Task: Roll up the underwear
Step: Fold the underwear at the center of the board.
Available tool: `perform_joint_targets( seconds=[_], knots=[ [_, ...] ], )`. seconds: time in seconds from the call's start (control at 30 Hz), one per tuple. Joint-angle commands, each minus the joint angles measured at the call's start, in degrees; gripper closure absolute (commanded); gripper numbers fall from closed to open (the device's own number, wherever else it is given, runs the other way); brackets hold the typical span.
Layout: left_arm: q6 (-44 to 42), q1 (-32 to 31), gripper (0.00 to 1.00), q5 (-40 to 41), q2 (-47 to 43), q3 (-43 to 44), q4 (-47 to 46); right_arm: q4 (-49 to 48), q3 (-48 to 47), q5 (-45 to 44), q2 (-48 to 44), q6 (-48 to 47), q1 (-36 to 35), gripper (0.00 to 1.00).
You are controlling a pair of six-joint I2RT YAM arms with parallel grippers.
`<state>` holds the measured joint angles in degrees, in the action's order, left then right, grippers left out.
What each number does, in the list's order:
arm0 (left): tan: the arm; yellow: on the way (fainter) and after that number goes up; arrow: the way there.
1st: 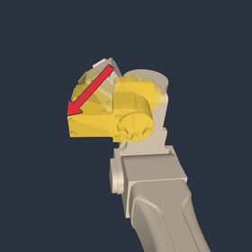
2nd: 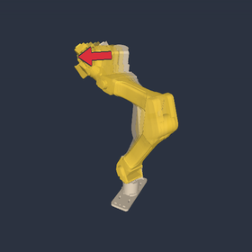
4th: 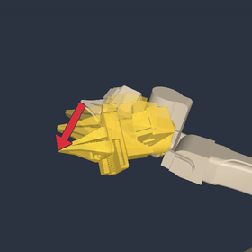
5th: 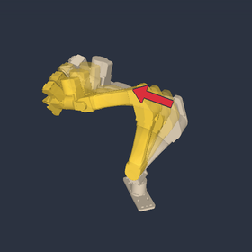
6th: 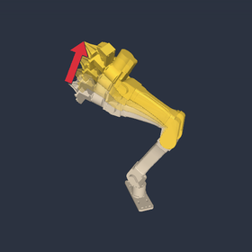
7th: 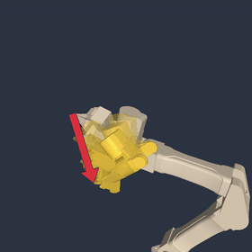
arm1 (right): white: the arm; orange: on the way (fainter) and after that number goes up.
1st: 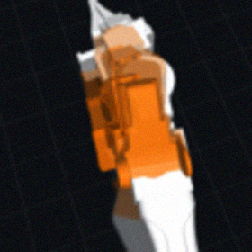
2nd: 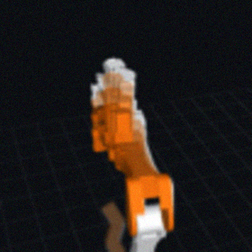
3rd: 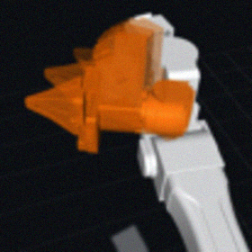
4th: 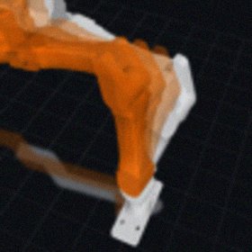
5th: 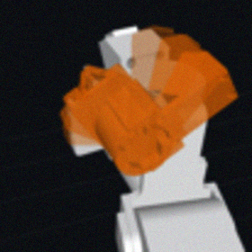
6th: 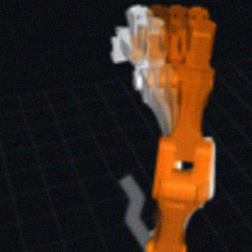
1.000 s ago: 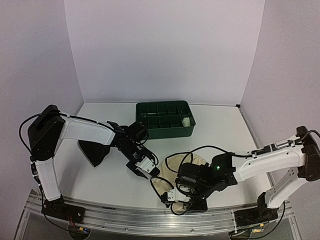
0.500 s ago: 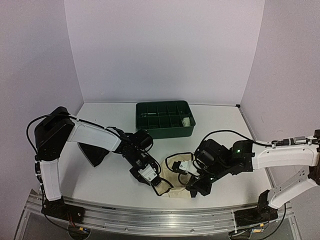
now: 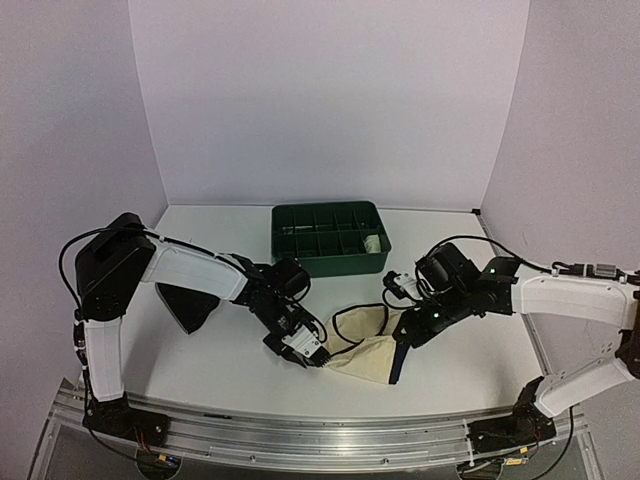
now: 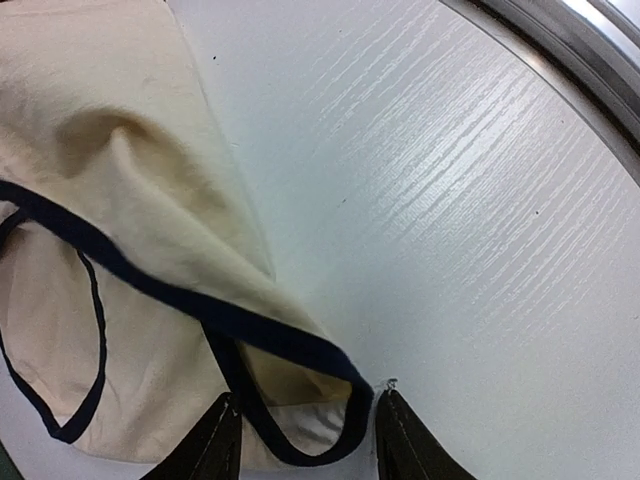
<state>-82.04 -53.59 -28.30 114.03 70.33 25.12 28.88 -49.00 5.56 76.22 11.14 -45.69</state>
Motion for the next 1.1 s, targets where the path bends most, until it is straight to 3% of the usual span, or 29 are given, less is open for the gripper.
perform_joint_targets(
  seconds=[0.0, 0.27, 0.37, 0.53, 0.77, 1.07],
  knots=[
    [4.2, 0.9, 0.53, -0.1, 2.3, 3.7, 5.5, -0.3, -3.5, -2.2, 2.5, 2.9, 2.4, 1.0],
    [8.0, 5.3, 0.36, -16.9, 3.3, 21.1, 24.0, -0.1, -3.9, 8.2, 3.2, -5.3, 2.5, 1.0],
    [9.0, 6.4, 0.3, -22.0, 5.0, 26.6, 26.5, 0.0, -3.4, 11.7, 2.3, -8.1, 2.5, 1.0],
    [20.8, 4.1, 0.26, -26.5, 6.9, 25.5, 13.6, -0.1, -2.4, 18.3, 0.6, -13.7, 2.4, 1.0],
    [27.8, -0.1, 0.26, -29.6, 9.3, 22.0, 2.4, 0.0, -1.9, 20.5, -0.8, -15.2, 2.4, 1.0],
    [30.6, -1.1, 0.47, -26.0, 10.7, 21.6, -2.8, 0.0, -2.0, 20.0, -1.7, -15.7, 2.4, 1.0]
  ],
)
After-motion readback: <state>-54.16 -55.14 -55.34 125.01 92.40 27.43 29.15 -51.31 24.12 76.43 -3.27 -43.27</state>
